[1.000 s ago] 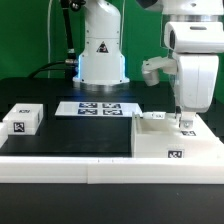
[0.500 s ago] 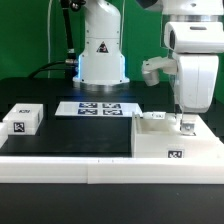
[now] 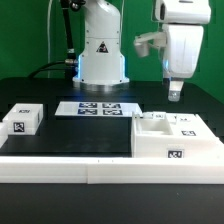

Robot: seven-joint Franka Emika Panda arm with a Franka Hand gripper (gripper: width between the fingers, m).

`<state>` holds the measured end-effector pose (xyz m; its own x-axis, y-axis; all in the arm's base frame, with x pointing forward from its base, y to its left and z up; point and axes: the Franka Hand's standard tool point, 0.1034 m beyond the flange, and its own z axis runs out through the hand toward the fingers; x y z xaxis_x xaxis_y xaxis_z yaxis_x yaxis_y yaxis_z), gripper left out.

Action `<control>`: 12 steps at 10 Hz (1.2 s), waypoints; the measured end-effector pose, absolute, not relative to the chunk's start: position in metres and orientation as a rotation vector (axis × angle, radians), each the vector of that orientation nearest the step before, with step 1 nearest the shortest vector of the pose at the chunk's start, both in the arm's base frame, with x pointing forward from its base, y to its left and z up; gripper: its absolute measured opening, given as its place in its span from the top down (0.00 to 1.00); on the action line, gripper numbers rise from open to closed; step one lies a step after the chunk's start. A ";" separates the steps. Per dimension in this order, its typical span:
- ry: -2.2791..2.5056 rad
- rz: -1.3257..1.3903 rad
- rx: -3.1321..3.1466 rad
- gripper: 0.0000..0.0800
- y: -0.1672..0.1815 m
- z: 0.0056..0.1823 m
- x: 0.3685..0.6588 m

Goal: Assemble cabinet

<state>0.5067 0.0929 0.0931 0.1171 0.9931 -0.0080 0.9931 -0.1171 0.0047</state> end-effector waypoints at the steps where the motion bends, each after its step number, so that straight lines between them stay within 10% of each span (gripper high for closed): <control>1: 2.078 0.002 2.337 0.00 0.091 0.094 0.489; 7: 2.026 0.001 2.389 0.00 0.089 0.084 0.465; 12: 2.062 0.069 2.395 0.00 0.098 0.040 0.418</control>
Offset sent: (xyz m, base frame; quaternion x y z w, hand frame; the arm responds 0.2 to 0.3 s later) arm 0.0000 0.0000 0.0000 0.0000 0.0000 0.0000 1.0000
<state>0.4179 0.0980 0.0398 0.1480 0.9879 0.0460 0.9888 -0.1487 0.0137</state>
